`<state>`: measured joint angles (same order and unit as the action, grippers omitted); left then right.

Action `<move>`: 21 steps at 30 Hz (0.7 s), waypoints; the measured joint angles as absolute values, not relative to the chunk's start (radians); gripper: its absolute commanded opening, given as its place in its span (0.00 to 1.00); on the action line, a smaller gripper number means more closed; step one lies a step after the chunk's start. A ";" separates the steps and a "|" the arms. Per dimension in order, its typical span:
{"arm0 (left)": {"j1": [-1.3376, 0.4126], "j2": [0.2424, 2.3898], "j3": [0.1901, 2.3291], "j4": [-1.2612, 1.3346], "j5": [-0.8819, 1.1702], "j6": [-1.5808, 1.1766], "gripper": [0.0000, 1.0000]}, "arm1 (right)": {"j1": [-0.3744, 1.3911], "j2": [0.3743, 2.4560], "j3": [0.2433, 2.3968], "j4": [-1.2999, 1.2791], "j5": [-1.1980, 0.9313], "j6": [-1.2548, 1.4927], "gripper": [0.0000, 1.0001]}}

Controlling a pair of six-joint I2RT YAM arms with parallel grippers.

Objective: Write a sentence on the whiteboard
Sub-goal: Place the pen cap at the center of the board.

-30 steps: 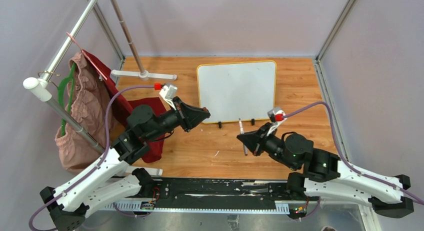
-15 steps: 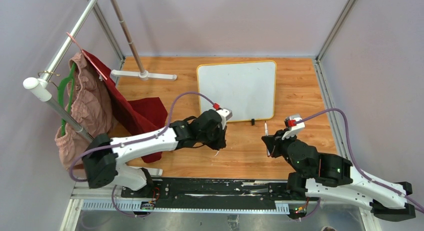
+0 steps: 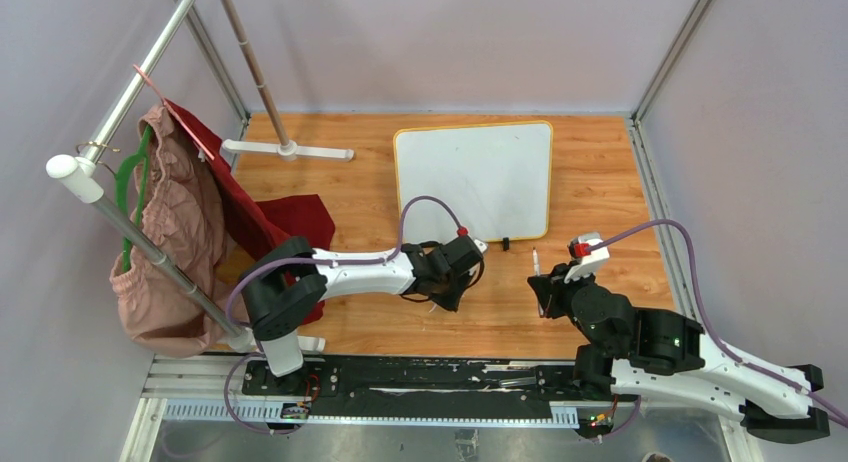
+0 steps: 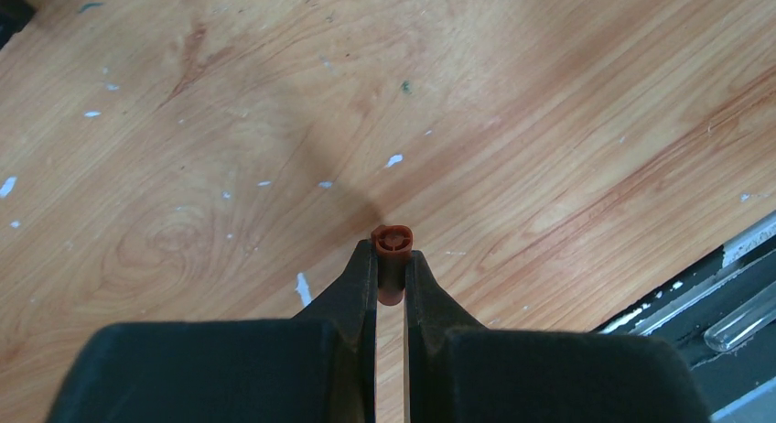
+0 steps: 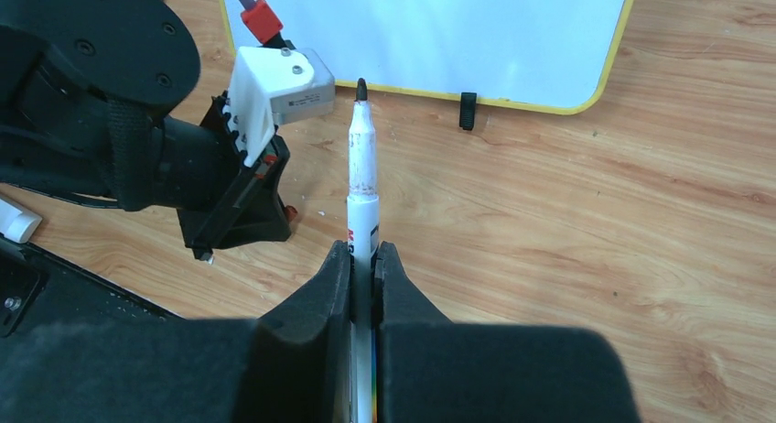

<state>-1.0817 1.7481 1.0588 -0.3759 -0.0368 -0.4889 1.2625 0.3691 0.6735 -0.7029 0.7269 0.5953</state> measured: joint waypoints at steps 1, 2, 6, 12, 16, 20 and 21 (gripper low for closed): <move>-1.086 1.759 1.067 -0.376 -0.038 -0.489 0.02 | 1.262 0.368 0.673 -0.704 0.727 0.595 0.00; -1.090 1.768 1.073 -0.376 -0.038 -0.489 0.04 | 1.262 0.368 0.673 -0.704 0.727 0.595 0.00; -1.096 1.797 1.094 -0.377 -0.039 -0.490 0.07 | 1.262 0.361 0.673 -0.705 0.728 0.595 0.00; -1.098 1.807 1.107 -0.381 -0.039 -0.489 0.16 | 1.262 0.348 0.673 -0.712 0.734 0.595 0.00; -1.098 1.808 1.107 -0.380 -0.039 -0.486 0.22 | 1.262 0.348 0.673 -0.714 0.734 0.595 0.00; -1.101 1.808 1.107 -0.380 -0.039 -0.485 0.25 | 1.262 0.348 0.673 -0.718 0.734 0.595 0.00; -1.102 1.808 1.107 -0.380 -0.039 -0.485 0.25 | 1.262 0.348 0.673 -0.719 0.734 0.595 0.00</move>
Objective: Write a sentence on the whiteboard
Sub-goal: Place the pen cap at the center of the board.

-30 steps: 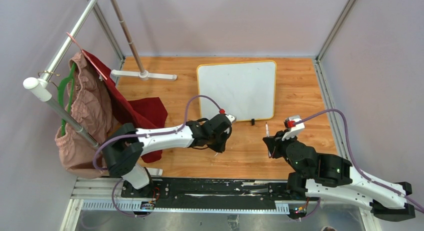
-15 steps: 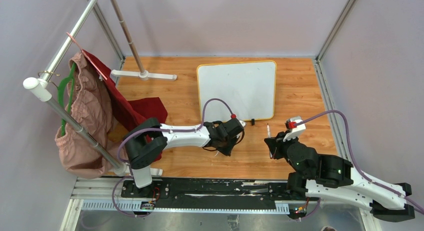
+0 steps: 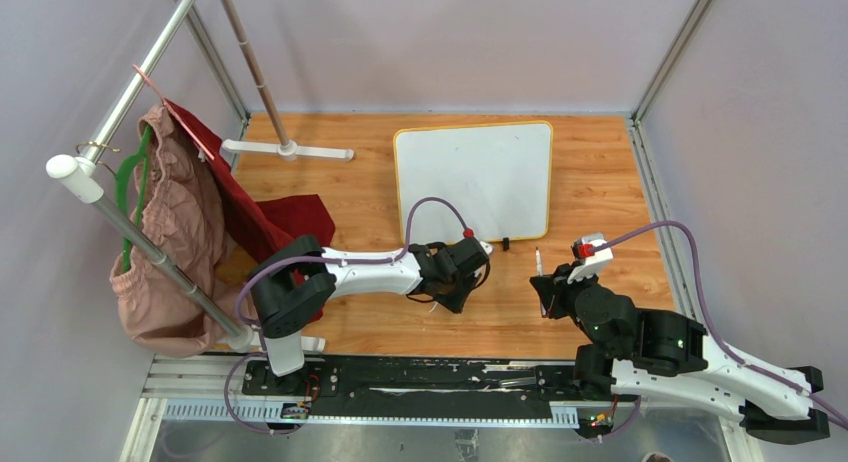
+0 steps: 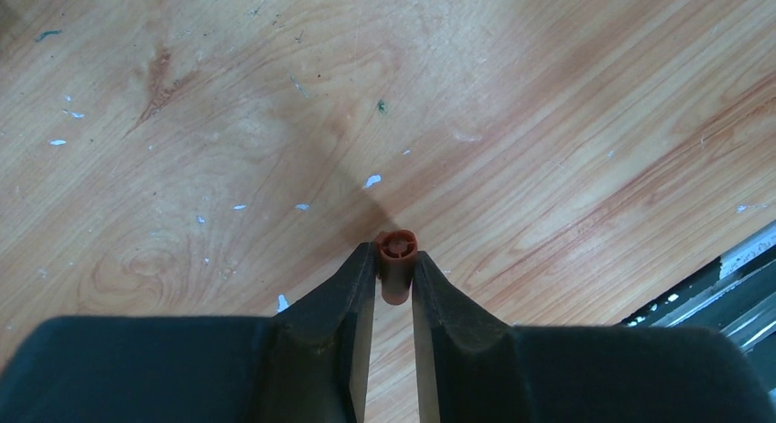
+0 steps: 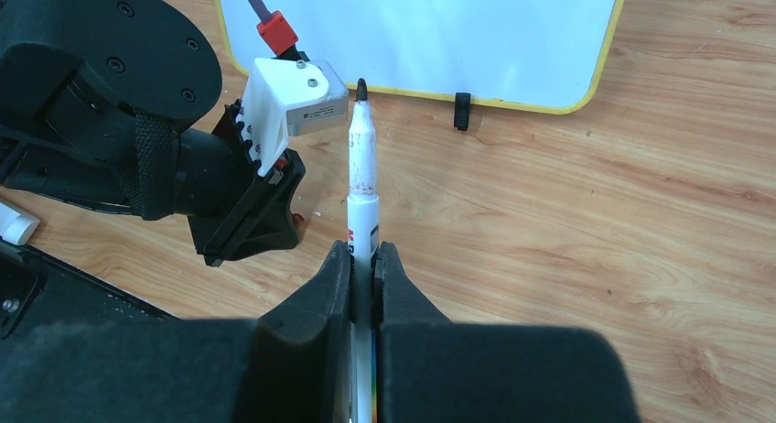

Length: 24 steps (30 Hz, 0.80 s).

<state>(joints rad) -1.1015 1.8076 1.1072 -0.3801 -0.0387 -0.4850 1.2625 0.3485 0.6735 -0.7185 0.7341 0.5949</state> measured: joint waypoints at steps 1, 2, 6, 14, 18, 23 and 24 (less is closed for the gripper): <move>-1.102 1.808 1.107 -0.380 -0.039 -0.485 0.26 | 1.262 0.348 0.673 -0.719 0.734 0.595 0.00; -1.103 1.808 1.107 -0.381 -0.039 -0.485 0.27 | 1.262 0.348 0.673 -0.719 0.735 0.595 0.00; -1.103 1.808 1.107 -0.381 -0.039 -0.485 0.32 | 1.262 0.348 0.673 -0.719 0.734 0.595 0.00; -1.106 1.804 1.107 -0.382 -0.054 -0.486 0.39 | 1.262 0.348 0.673 -0.719 0.734 0.595 0.00; -1.108 1.779 1.107 -0.405 -0.088 -0.486 0.42 | 1.262 0.349 0.673 -0.719 0.734 0.595 0.00; -1.108 1.657 1.109 -0.442 -0.167 -0.485 0.49 | 1.262 0.351 0.674 -0.720 0.732 0.594 0.00; -1.108 1.617 1.112 -0.453 -0.189 -0.484 0.51 | 1.262 0.352 0.676 -0.720 0.728 0.591 0.00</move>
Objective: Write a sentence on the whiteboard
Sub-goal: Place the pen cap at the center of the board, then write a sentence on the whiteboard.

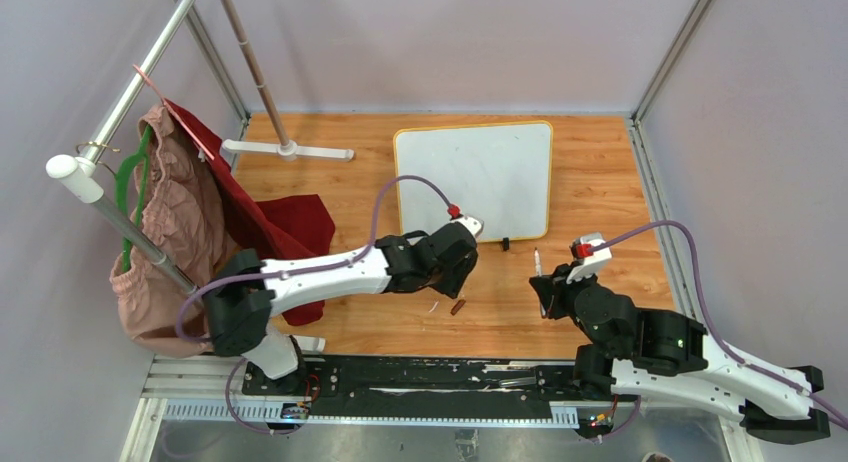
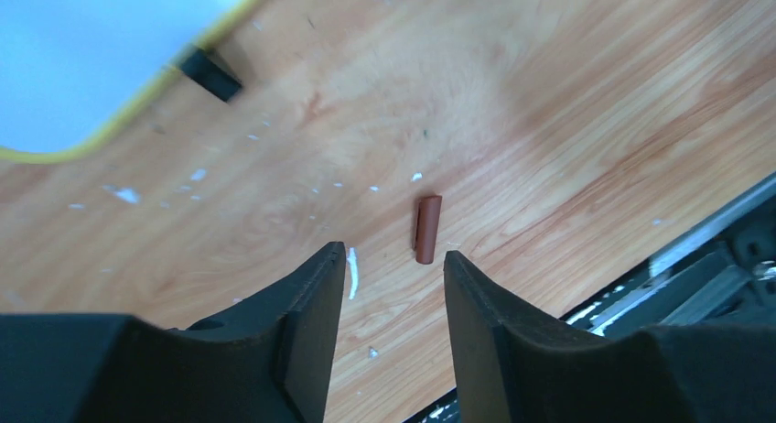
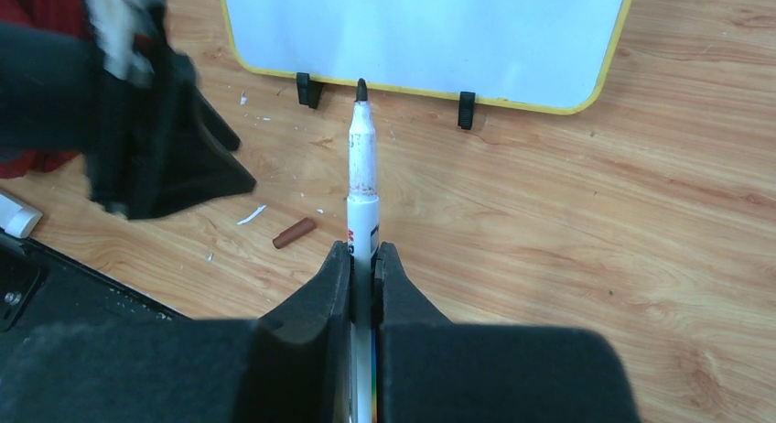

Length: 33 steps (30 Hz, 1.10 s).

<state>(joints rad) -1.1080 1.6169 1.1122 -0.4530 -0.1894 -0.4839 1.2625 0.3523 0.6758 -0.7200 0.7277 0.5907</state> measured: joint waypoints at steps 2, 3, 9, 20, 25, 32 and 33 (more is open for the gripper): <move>-1.108 1.539 1.118 -0.466 -0.229 -0.481 0.53 | 1.262 0.359 0.682 -0.719 0.717 0.582 0.00; -1.108 1.493 1.120 -0.469 -0.249 -0.479 0.54 | 1.262 0.364 0.686 -0.717 0.707 0.576 0.00; -1.108 1.159 1.047 -0.345 -0.281 -0.443 0.76 | 1.262 0.401 0.701 -0.636 0.586 0.502 0.00; -1.108 0.651 0.635 0.091 -0.154 -0.482 1.00 | 1.262 0.528 0.704 -0.325 0.294 0.420 0.00; -1.109 0.651 0.657 0.163 0.023 -0.495 0.99 | 1.262 0.595 0.709 -0.196 0.198 0.407 0.00; -1.109 0.701 0.707 0.181 0.166 -0.500 0.97 | 1.262 0.656 0.765 -0.089 0.130 0.388 0.00; -1.109 0.708 0.714 0.180 0.181 -0.497 0.97 | 1.262 0.661 0.776 -0.081 0.125 0.384 0.00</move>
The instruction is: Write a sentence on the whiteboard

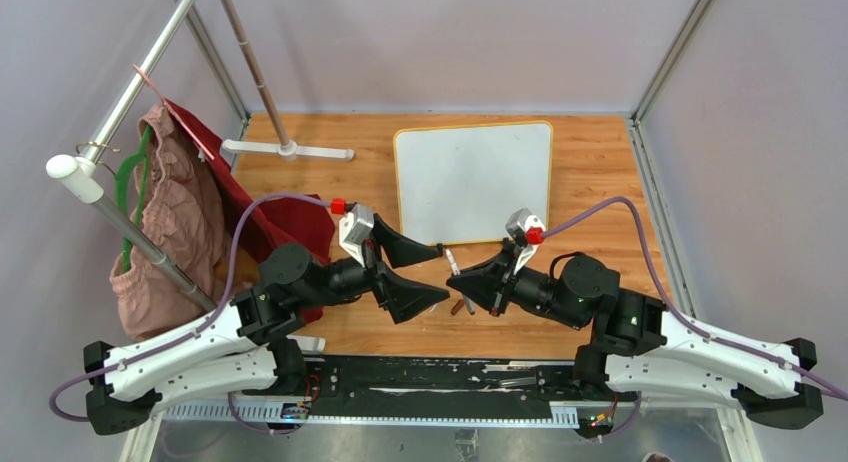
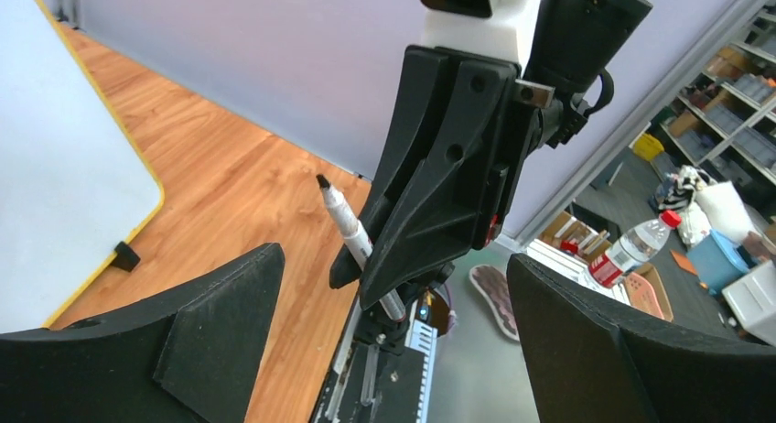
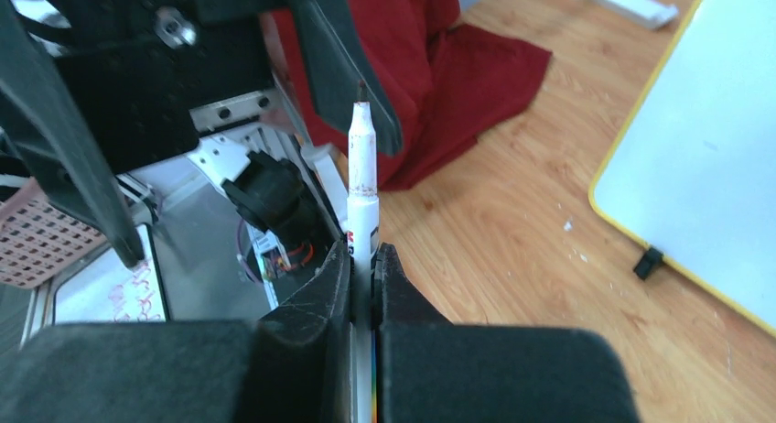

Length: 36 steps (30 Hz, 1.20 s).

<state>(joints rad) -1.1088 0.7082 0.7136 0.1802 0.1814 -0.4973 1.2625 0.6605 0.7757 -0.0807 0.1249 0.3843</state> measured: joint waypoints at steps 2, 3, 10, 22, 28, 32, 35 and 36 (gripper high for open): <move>-1.109 0.725 0.734 0.175 0.196 -0.492 0.96 | 1.262 0.673 0.802 -0.060 0.114 0.376 0.00; -1.109 0.733 0.746 0.173 0.203 -0.487 0.96 | 1.262 0.676 0.812 -0.055 0.110 0.373 0.00; -1.109 0.761 0.802 0.170 0.200 -0.479 0.92 | 1.262 0.689 0.854 -0.046 0.067 0.353 0.00; -1.109 0.877 0.838 0.221 0.226 -0.534 0.70 | 1.262 0.616 0.851 -0.051 -0.023 0.348 0.00; -1.109 0.882 0.847 0.268 0.250 -0.568 0.65 | 1.262 0.582 0.842 -0.054 -0.044 0.349 0.00; -1.109 0.890 0.863 0.296 0.277 -0.587 0.63 | 1.262 0.580 0.842 -0.057 -0.055 0.350 0.00; -1.109 0.900 0.870 0.315 0.292 -0.602 0.61 | 1.262 0.580 0.842 -0.063 -0.060 0.352 0.00; -1.109 0.902 0.870 0.318 0.296 -0.604 0.60 | 1.262 0.580 0.842 -0.064 -0.061 0.352 0.00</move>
